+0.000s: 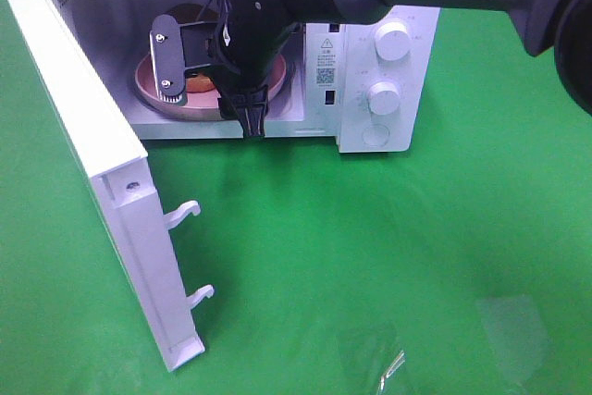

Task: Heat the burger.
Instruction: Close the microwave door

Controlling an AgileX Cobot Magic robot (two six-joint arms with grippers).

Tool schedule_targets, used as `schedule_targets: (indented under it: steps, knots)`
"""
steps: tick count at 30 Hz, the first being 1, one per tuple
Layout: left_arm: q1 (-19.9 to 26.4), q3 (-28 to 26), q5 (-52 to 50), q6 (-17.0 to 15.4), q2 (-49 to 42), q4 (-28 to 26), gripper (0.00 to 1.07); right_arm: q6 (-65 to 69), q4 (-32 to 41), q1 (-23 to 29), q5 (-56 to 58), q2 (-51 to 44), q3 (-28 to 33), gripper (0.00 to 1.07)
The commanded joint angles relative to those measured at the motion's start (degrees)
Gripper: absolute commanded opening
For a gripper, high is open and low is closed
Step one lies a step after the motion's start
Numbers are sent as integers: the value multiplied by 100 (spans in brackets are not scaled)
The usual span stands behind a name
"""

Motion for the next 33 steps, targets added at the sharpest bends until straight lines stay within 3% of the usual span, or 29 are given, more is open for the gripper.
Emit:
schedule_targets:
  steps: [1,13,33]
  knots:
    - [-17,17,-74,6,-97,-6,102,92,11,11,-17,-155,6,66]
    - [-17,17,-74,6,-97,-6,102,92,11,11,-550,-688,922,77]
    - [-17,17,-74,6,-97,-6,102,315,6,11,-963,-1885,2624,76]
